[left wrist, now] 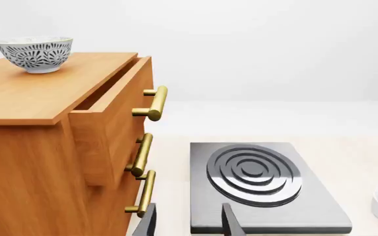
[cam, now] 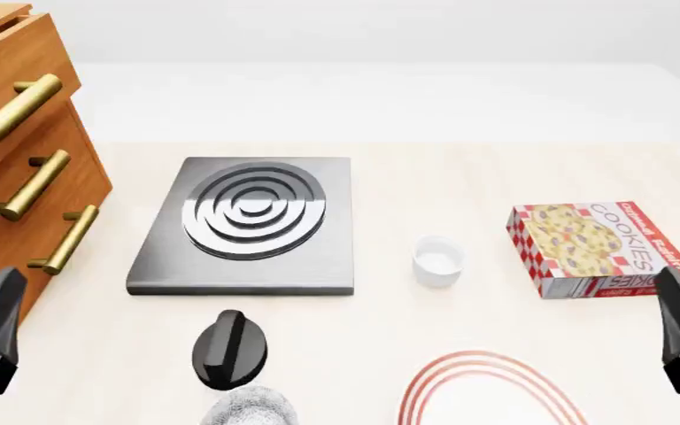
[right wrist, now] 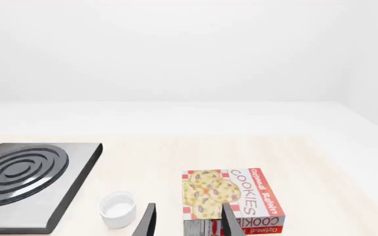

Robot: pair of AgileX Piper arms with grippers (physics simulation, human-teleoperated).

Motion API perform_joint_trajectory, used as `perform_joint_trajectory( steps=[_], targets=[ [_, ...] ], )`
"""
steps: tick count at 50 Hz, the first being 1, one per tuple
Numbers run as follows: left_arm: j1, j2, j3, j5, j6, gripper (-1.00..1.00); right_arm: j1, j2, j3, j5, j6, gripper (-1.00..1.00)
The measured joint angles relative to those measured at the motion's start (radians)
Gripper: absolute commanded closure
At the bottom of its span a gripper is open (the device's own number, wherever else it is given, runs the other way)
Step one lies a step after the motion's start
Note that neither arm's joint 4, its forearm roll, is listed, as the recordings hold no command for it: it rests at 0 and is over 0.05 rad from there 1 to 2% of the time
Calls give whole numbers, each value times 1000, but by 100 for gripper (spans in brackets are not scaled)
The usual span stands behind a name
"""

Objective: Pick the akita bowl on the wooden cabinet and place it on the plate.

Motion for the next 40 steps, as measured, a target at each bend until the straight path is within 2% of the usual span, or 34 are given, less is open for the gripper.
perform_joint_trajectory(
  steps=[22,40],
  targets=[
    [-17,18,-29,21,7,-100,0,8,-3,-2,4,-100],
    [-57,58,-226,177,0,-100,0,4,-2,0,4,-100]
  ],
)
